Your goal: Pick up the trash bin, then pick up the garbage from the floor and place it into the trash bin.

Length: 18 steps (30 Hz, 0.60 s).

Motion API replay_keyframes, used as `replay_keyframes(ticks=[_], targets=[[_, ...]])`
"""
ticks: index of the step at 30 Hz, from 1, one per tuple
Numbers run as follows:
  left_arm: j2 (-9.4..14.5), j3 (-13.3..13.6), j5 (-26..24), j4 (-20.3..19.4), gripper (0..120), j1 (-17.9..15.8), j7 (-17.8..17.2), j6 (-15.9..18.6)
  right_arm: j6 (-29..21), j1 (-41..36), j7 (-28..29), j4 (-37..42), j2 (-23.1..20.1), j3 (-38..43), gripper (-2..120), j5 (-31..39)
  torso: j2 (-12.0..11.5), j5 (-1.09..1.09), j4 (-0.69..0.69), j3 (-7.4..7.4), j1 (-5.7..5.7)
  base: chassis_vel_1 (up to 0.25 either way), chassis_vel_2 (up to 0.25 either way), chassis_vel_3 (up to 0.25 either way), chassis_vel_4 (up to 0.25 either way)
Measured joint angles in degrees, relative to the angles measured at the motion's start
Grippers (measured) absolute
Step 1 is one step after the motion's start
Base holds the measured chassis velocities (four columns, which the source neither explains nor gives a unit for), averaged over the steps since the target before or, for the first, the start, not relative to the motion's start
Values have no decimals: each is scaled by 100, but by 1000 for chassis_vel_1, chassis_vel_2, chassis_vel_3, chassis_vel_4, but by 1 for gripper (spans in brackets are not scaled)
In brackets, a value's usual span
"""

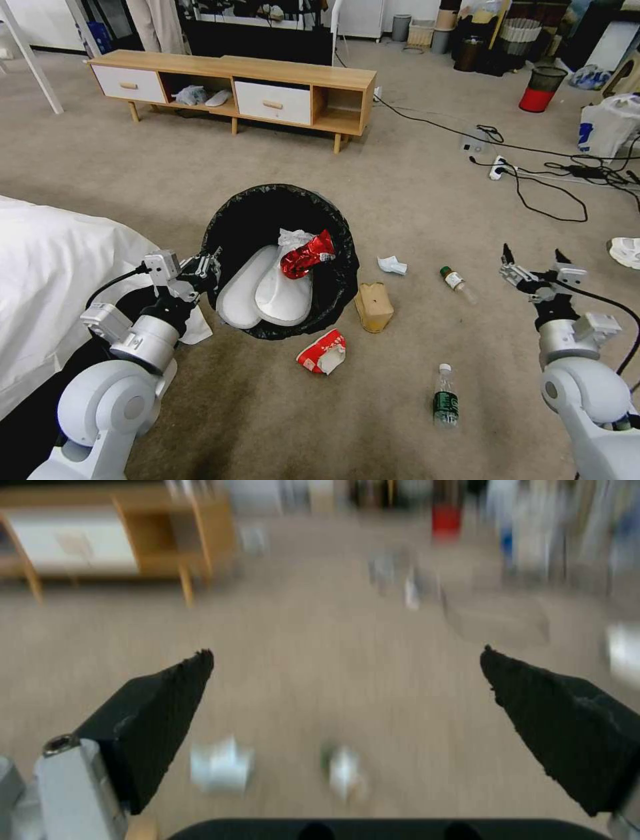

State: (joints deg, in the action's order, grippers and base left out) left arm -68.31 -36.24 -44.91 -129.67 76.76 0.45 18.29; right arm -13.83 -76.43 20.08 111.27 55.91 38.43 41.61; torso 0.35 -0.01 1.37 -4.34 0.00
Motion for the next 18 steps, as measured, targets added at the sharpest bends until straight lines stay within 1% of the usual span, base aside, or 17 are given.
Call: replay_keyframes(ticks=[1,2,3,4,5,6,7,12,15,18], targets=[[-2,1,-1,0,3,0,0,0,-471,8,276,25,-60,-102,100,300,0,2,0,0,0,0,0,0,0],[-6,3,-1,0,3,0,0,-4,-761,1,401,27,-84,-167,100,449,0,2,0,0,0,0,0,0,0],[-6,3,-1,0,3,0,0,-4,-761,1,401,27,-84,-167,100,449,0,2,0,0,0,0,0,0,0],[-11,4,-2,3,3,-1,1,-11,-1084,-25,546,19,-100,-284,100,563,0,2,0,0,0,0,0,0,0],[-11,1,-4,9,3,1,4,-13,-1238,-39,623,-13,-101,-368,100,584,0,1,0,0,0,0,0,0,0],[-11,1,-4,9,3,1,4,-13,-1238,-39,623,-13,-101,-368,100,584,0,1,0,0,0,0,0,0,0],[-3,-13,-8,23,3,3,11,-23,-1409,-60,706,-90,-94,-501,100,602,0,2,1,0,0,0,0,0,0],[4,-34,-25,51,3,0,27,-42,-1541,-129,713,-282,-54,-727,100,582,0,2,0,0,0,0,0,0,0],[-3,-33,-26,90,3,0,44,-58,-1374,-207,597,-565,0,-989,100,493,0,2,0,0,0,0,0,0,0],[-10,-24,-26,107,3,0,46,-61,-1338,-226,567,-628,1,-1061,100,486,0,1,0,0,0,0,0,0,0]])
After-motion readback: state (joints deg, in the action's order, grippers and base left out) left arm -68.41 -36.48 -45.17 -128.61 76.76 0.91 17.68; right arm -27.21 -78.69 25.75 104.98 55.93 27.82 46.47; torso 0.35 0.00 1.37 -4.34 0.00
